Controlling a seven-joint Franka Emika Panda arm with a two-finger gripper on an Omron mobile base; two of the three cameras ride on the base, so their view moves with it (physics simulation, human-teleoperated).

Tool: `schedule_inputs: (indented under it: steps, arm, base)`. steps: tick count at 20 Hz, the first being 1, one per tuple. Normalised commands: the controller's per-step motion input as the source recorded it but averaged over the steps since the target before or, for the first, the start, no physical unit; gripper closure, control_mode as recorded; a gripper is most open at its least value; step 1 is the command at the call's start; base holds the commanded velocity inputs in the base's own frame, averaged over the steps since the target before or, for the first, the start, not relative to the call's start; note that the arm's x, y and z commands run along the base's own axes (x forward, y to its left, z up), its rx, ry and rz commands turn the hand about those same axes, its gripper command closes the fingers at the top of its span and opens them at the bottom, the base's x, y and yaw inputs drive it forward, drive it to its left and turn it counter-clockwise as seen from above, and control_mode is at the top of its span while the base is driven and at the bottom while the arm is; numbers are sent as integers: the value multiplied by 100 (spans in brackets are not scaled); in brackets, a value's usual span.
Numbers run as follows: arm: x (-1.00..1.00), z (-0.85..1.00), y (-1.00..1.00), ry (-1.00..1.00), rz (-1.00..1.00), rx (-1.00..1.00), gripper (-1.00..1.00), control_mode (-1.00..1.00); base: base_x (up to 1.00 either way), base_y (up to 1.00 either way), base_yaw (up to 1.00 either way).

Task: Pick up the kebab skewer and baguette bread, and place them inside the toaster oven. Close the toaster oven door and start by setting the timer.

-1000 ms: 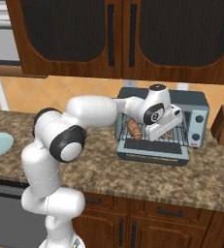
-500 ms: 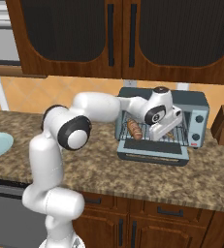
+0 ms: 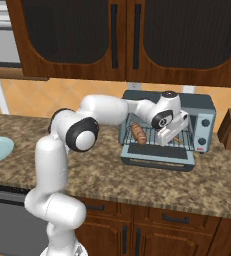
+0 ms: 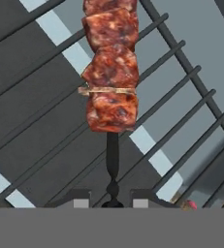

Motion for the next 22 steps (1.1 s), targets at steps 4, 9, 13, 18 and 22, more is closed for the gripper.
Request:
schedule_inputs:
  steps: [4, 9, 13, 18, 22]
  arm:
    - [36, -9, 0, 2, 2, 0, 100, -100]
    - [25, -12, 0, 1, 1, 0, 100, -100]
    - [5, -16, 0, 0, 0, 0, -100, -100]
    - [0, -10, 0, 0, 0, 0, -100, -100]
    - [0, 0, 0, 0, 0, 2, -100, -100]
  base:
    - [0, 0, 0]
    - [0, 0, 0]
    - [0, 0, 0]
    - [0, 0, 0]
    - [0, 0, 0]
